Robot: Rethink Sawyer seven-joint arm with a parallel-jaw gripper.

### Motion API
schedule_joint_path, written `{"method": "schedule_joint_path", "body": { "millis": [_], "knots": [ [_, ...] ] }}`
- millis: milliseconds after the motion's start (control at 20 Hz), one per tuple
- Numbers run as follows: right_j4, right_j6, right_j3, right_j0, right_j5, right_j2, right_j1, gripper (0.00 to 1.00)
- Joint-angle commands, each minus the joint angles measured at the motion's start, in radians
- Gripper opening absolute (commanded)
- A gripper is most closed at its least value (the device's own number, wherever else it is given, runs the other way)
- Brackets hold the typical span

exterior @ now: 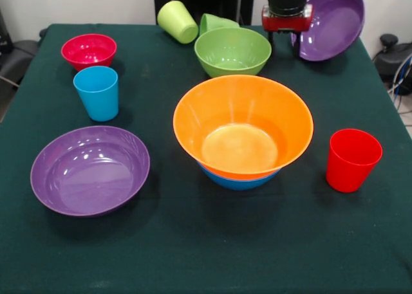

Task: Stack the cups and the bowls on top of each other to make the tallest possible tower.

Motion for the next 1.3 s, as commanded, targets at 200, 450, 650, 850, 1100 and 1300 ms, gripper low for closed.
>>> {"method": "schedule_joint_path", "body": {
  "millis": [200,450,650,850,1100,1300],
  "knots": [
    [-0.013,0.114,0.029,-0.001,0.037,0.118,0.013,1.0],
    [0.001,0.106,0.035,-0.017,0.075,0.139,-0.022,1.0],
    [0.006,0.102,0.023,-0.016,0.076,0.135,-0.018,1.0],
    [0.008,0.105,0.024,-0.016,0.074,0.135,-0.022,1.0],
    [0.009,0.112,0.031,-0.013,0.064,0.133,-0.024,1.0],
    [0.019,0.115,0.058,-0.008,0.093,0.141,-0.069,1.0]
  ]
}}
